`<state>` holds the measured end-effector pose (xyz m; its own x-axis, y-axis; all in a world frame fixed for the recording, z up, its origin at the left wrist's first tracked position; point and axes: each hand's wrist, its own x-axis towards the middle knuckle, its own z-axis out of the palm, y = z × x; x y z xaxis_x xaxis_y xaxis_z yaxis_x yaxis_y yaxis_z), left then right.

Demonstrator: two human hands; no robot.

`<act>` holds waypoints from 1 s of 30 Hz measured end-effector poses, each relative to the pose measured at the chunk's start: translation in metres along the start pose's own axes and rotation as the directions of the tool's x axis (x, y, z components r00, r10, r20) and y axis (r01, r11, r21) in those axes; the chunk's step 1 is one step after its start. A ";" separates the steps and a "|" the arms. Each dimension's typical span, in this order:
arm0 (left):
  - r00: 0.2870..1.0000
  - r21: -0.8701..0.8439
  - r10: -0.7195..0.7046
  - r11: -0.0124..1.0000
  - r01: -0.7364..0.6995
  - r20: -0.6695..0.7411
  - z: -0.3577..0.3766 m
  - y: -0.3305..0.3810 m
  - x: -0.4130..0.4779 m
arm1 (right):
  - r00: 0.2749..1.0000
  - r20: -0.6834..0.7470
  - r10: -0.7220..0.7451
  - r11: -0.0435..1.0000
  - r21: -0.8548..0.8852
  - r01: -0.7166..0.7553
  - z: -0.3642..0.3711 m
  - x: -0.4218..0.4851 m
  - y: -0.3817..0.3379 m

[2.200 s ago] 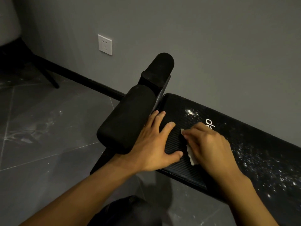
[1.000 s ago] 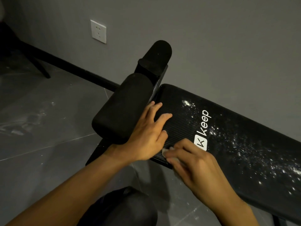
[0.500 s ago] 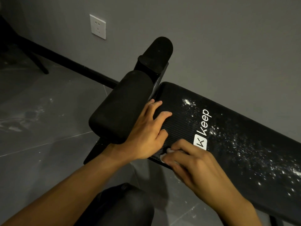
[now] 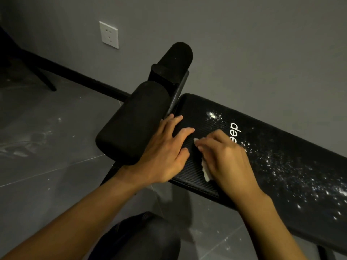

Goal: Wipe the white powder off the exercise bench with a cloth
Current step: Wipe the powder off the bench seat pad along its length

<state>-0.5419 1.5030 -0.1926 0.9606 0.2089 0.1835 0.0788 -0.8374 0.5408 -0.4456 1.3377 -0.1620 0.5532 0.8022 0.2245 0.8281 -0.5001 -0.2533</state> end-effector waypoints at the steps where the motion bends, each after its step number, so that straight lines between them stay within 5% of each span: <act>1: 1.000 -0.002 -0.002 1.000 0.002 0.006 0.000 0.000 0.000 | 0.999 0.032 -0.043 0.998 0.042 0.041 -0.003 -0.004 -0.001; 4: 1.000 0.010 -0.011 1.000 0.011 0.012 0.001 -0.002 0.001 | 0.992 0.090 -0.089 0.994 0.072 0.082 -0.006 0.000 0.003; 9: 1.000 0.000 -0.013 1.000 0.013 0.018 -0.001 -0.001 0.001 | 0.996 -0.053 0.078 0.995 -0.050 -0.081 0.007 0.044 0.019; 16: 1.000 -0.030 0.005 1.000 -0.006 -0.030 0.001 -0.001 0.002 | 1.000 0.010 0.019 0.992 -0.124 -0.018 -0.002 0.018 0.010; 22: 0.999 -0.054 0.023 0.998 -0.026 -0.048 0.001 -0.001 0.002 | 0.986 -0.050 0.161 0.959 -0.228 -0.169 0.005 0.069 0.027; 30: 0.996 -0.107 0.025 0.994 -0.034 -0.081 0.001 0.000 0.002 | 0.986 0.021 0.168 0.932 -0.329 -0.152 0.001 0.049 0.016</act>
<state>-0.5392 1.5026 -0.1929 0.9376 0.2278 0.2627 0.0174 -0.7853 0.6189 -0.4051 1.3690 -0.1562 0.6825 0.7135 0.1587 0.7177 -0.6952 0.0391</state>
